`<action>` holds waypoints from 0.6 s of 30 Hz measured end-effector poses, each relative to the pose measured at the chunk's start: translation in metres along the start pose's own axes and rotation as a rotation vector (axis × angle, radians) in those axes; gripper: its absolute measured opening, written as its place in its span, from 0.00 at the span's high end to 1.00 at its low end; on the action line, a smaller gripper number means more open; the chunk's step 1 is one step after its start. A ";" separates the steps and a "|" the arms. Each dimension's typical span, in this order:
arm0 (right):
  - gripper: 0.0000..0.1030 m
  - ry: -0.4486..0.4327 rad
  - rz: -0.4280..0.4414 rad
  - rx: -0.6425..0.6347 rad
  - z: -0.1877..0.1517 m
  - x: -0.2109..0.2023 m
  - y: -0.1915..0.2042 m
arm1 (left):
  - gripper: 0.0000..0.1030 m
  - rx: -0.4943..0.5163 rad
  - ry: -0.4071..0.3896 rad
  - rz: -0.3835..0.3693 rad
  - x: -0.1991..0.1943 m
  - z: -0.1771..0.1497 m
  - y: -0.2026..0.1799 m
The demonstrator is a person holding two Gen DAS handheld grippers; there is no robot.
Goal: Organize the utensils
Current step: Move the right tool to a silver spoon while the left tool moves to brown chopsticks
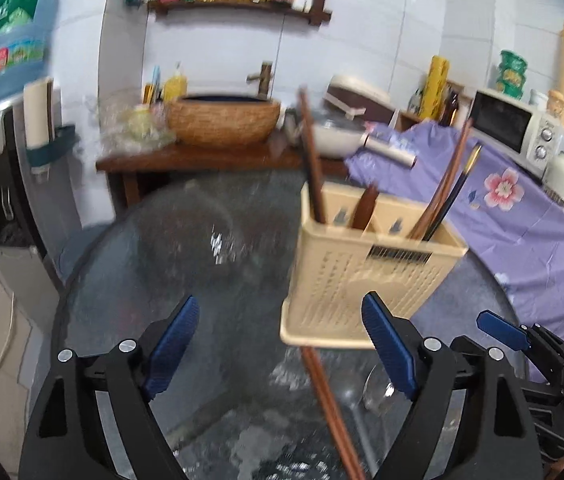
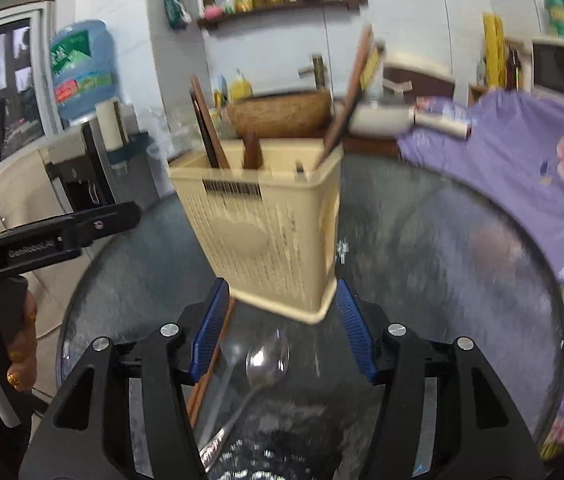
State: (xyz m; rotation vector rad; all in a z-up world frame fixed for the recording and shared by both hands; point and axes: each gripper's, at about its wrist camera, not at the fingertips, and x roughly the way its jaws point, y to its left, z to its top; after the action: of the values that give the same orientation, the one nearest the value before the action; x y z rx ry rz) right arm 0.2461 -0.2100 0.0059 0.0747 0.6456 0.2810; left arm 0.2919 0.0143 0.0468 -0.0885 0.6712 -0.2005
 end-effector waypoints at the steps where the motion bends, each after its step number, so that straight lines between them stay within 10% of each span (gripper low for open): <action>1: 0.46 0.035 0.004 0.010 -0.007 0.007 -0.001 | 0.21 -0.012 0.025 0.003 0.006 -0.007 0.005; 18: 0.46 0.292 -0.077 -0.074 -0.056 0.059 0.033 | 0.21 -0.023 0.149 0.037 0.034 -0.046 0.018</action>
State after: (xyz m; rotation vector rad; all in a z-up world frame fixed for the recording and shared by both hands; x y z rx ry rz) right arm 0.2498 -0.1626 -0.0683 -0.0635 0.9246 0.2435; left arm 0.2923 0.0234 -0.0123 -0.0842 0.8228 -0.1648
